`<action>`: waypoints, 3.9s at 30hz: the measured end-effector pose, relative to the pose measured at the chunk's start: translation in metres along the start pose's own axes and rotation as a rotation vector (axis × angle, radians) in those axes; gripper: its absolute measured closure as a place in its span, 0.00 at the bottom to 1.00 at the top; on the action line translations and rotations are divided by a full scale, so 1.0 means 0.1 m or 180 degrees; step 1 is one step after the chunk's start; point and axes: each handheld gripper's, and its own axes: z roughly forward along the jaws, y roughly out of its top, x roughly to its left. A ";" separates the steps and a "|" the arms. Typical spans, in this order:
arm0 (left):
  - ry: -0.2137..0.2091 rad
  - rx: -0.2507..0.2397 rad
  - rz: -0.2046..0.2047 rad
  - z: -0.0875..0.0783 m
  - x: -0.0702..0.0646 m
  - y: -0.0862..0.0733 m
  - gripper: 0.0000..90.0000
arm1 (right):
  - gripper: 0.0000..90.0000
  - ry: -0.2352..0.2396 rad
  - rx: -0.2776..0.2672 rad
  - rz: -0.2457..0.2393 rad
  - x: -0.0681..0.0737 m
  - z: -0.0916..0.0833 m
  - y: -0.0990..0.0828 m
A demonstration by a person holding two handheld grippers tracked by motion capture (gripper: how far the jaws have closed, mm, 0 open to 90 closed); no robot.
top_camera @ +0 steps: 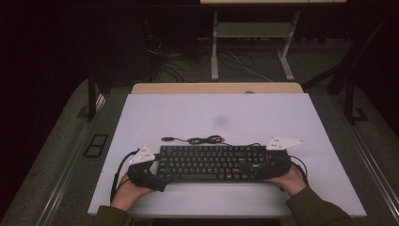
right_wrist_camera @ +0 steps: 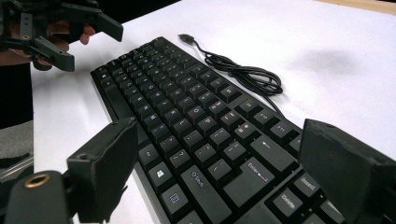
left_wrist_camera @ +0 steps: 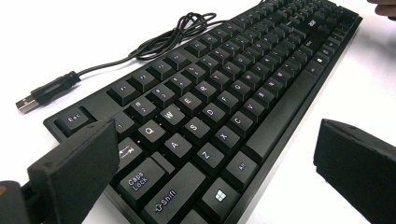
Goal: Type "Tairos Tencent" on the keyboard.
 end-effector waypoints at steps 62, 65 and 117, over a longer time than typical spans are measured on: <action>-0.0001 -0.0021 0.0007 -0.01 -0.01 0.01 0.00 | 0.99 0.0291 0.0279 -0.0235 0.12 0.36 0.12; -0.0004 -0.0023 0.0009 -0.01 -0.01 0.01 0.00 | 0.99 0.0329 0.0327 -0.0247 0.12 0.36 0.12; 0.0057 -0.0080 -0.0071 0.07 0.02 0.15 0.02 | 0.99 0.0217 0.0894 -0.0351 0.05 0.41 -0.04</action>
